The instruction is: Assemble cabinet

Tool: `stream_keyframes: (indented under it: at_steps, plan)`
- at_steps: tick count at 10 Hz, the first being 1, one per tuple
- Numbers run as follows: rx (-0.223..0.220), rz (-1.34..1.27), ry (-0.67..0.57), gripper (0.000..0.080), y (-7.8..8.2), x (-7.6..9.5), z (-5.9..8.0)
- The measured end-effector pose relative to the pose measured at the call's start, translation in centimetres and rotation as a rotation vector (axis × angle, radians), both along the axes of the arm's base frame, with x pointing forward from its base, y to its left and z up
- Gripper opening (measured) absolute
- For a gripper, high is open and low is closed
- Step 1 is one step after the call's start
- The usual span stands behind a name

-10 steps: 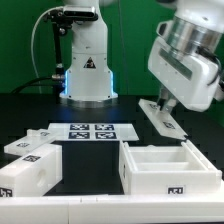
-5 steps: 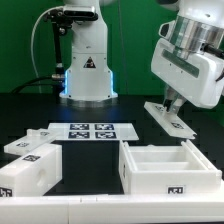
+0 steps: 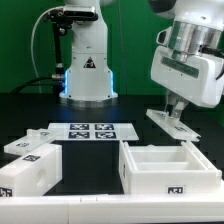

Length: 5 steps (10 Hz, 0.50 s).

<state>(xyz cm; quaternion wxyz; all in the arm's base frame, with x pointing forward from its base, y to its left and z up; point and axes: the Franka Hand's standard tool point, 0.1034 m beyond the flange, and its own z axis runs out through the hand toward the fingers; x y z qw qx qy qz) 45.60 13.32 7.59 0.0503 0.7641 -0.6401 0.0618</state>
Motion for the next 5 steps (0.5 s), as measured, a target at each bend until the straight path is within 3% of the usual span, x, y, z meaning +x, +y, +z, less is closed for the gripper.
stream_keyframes:
  at_steps: [1,5]
  plan:
    - [0.008,-0.017,-0.015,0.0062,-0.63,-0.32,-0.23]
    - [0.026,-0.007,-0.001,0.0062,-0.28,-0.62,-0.62]
